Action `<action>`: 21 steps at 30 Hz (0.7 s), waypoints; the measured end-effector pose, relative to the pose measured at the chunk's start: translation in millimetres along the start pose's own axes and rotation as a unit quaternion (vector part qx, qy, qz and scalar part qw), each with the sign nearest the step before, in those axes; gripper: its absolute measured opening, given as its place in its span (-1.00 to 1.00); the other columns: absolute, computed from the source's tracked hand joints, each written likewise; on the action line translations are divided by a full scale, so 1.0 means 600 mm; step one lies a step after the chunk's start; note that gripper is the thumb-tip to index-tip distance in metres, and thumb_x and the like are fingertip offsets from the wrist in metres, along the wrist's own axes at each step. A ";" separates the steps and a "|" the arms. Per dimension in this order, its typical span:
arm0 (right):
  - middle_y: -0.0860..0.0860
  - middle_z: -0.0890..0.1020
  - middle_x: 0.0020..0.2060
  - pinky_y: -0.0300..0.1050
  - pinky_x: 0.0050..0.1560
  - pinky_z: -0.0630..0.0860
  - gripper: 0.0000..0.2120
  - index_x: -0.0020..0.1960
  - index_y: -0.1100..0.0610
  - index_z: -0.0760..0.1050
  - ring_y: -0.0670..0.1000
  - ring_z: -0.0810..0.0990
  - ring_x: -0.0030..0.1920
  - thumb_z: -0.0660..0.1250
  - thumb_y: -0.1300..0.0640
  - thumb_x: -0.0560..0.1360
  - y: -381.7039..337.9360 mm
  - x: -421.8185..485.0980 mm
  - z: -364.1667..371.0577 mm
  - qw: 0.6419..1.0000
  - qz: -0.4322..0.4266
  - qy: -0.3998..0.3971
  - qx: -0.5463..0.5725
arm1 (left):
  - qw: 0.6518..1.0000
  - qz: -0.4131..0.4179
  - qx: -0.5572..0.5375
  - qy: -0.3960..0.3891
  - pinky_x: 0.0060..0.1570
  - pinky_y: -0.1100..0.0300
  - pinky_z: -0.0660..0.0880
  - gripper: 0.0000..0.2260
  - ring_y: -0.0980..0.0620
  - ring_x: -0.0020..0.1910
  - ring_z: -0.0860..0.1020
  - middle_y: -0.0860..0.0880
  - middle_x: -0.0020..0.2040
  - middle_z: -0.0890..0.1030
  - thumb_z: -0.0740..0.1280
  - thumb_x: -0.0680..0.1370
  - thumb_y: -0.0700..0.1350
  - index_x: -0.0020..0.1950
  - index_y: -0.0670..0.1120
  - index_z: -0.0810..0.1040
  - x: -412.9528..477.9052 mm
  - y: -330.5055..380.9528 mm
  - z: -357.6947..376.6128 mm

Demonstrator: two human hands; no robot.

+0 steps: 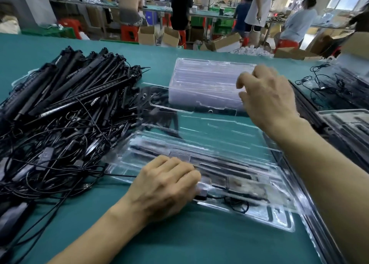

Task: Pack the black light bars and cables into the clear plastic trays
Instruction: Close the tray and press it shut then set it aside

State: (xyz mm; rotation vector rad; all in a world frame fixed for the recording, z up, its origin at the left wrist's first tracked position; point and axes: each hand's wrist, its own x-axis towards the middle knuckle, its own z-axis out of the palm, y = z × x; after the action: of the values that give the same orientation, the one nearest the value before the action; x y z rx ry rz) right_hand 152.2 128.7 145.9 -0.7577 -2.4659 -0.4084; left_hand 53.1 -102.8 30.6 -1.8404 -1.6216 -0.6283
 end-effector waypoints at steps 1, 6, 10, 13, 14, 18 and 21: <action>0.18 0.55 -0.02 0.01 -0.20 0.42 -0.80 0.15 0.16 0.50 0.26 0.53 -0.10 0.26 0.30 0.55 0.001 0.002 0.010 1.000 0.004 -0.013 0.002 | 1.000 0.005 -0.011 -0.025 -0.21 0.06 0.55 -0.79 -0.02 -0.17 0.63 0.02 -0.09 0.66 0.36 0.56 0.07 -0.09 -0.06 0.64 -0.003 -0.001 -0.003; 0.18 0.62 0.05 0.14 -0.06 0.55 -0.73 0.27 0.09 0.37 0.29 0.60 -0.01 0.21 0.12 0.58 -0.003 -0.030 0.066 0.990 -0.042 -0.098 0.087 | 0.989 0.011 -0.019 -0.148 -0.16 0.10 0.53 -0.66 0.02 -0.06 0.61 0.09 0.04 0.64 0.34 0.49 0.27 0.05 0.05 0.62 -0.021 -0.009 0.002; 0.08 0.51 0.35 -0.03 0.31 0.38 -0.55 0.42 0.05 0.37 0.13 0.44 0.35 0.27 -0.06 0.57 -0.008 -0.064 0.113 0.925 -0.038 -0.357 0.122 | 0.994 0.043 0.020 -0.103 -0.30 0.14 0.53 -0.71 0.03 -0.17 0.62 0.09 -0.03 0.66 0.24 0.63 0.15 0.06 0.01 0.67 -0.024 -0.011 0.010; 0.08 0.37 0.46 -0.03 0.40 0.28 -0.54 0.45 0.05 0.34 0.10 0.33 0.44 0.22 -0.08 0.60 -0.012 -0.085 0.130 0.931 -0.027 -0.338 0.136 | 0.995 0.063 0.044 -0.067 -0.37 0.15 0.52 -0.73 0.02 -0.22 0.62 0.07 -0.06 0.68 0.28 0.64 0.11 0.10 -0.02 0.69 -0.029 -0.012 0.017; 0.08 0.35 0.47 -0.01 0.42 0.26 -0.56 0.45 0.03 0.36 0.11 0.31 0.45 0.21 -0.07 0.60 -0.016 -0.090 0.131 0.943 -0.038 -0.311 0.112 | 0.995 0.064 0.050 -0.060 -0.38 0.15 0.52 -0.73 0.02 -0.22 0.62 0.07 -0.07 0.68 0.29 0.64 0.11 0.10 -0.02 0.69 -0.030 -0.011 0.020; -0.01 0.45 0.24 0.01 0.29 0.35 -0.67 0.32 -0.03 0.47 0.07 0.39 0.29 0.22 -0.06 0.59 -0.055 -0.109 0.108 0.953 -0.058 -0.247 0.168 | 0.996 0.057 0.062 -0.043 -0.41 0.14 0.49 -0.72 0.02 -0.23 0.62 0.07 -0.08 0.68 0.26 0.66 0.10 0.09 -0.02 0.69 -0.025 -0.010 0.020; 0.00 0.50 0.22 -0.02 0.30 0.37 -0.64 0.32 -0.06 0.47 0.05 0.44 0.28 0.20 -0.15 0.59 -0.075 -0.117 0.090 0.926 -0.072 -0.313 0.200 | 0.996 0.049 0.068 -0.022 -0.37 0.11 0.49 -0.71 0.00 -0.22 0.62 0.07 -0.07 0.68 0.25 0.66 0.10 0.09 -0.03 0.69 -0.017 -0.013 0.019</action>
State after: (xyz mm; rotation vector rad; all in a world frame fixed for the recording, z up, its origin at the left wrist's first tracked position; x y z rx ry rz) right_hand 154.0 85.3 56.2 -0.5905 -3.0618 0.3496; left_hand 43.6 -101.2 16.3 -1.8331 -1.5527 -0.4273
